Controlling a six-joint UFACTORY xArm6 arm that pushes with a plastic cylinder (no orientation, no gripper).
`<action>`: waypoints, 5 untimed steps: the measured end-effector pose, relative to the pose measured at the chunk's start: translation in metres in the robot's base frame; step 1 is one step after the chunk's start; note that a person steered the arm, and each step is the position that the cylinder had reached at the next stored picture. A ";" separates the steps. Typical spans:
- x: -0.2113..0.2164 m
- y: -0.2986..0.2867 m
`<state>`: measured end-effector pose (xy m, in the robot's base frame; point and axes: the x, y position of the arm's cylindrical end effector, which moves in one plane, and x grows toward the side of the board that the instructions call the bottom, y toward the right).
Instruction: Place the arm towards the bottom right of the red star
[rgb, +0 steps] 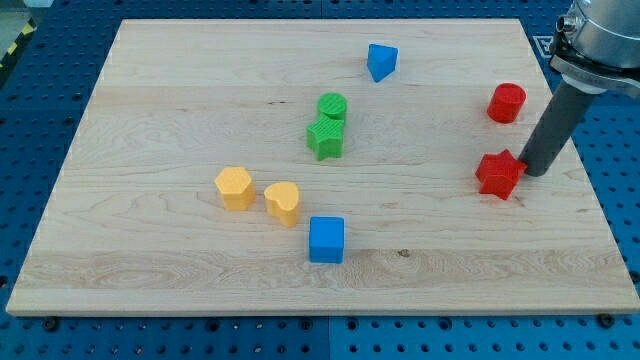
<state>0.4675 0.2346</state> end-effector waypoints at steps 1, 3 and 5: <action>0.000 0.000; 0.023 0.039; 0.043 0.052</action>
<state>0.5104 0.2865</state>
